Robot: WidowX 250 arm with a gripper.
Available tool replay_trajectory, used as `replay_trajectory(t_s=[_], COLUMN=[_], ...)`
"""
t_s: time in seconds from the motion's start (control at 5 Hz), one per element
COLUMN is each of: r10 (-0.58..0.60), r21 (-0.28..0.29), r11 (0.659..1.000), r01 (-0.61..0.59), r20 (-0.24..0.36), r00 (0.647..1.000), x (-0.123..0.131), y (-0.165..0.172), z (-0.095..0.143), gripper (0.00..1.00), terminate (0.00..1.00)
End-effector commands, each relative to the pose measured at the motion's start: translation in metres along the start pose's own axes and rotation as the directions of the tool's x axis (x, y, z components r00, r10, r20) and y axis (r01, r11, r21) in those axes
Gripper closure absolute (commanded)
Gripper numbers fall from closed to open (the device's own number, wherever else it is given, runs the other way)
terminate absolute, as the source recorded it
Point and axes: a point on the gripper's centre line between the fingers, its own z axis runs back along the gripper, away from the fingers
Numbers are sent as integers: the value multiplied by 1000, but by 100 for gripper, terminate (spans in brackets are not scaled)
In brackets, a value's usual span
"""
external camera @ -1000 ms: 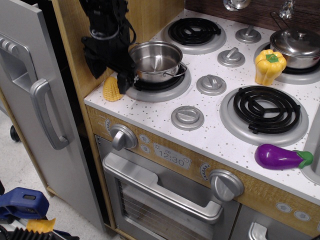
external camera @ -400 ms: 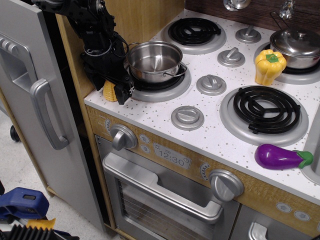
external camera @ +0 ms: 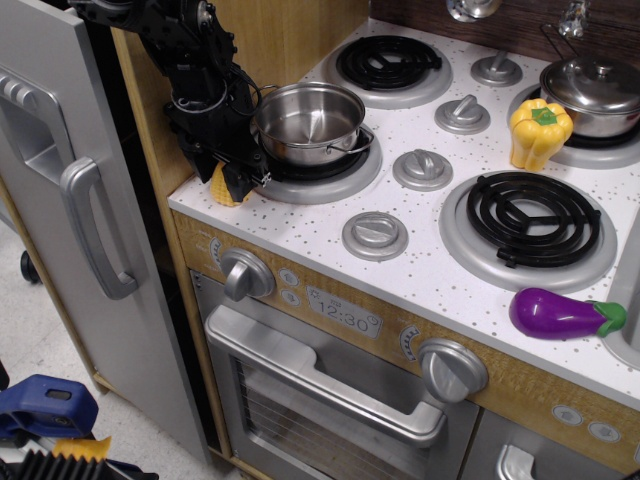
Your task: Put corn in pan which is on stove
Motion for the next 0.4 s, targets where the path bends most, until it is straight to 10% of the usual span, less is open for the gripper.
replay_trajectory(t_s=[0.0, 0.2], r10=[3, -3], r21=[42, 87], r11=[999, 996], r01=[-4, 2], r20=[15, 7], r00=[1000, 1000], x=[14, 19], y=[-1, -7], z=[25, 41], gripper=[100, 100], terminate=[0, 0])
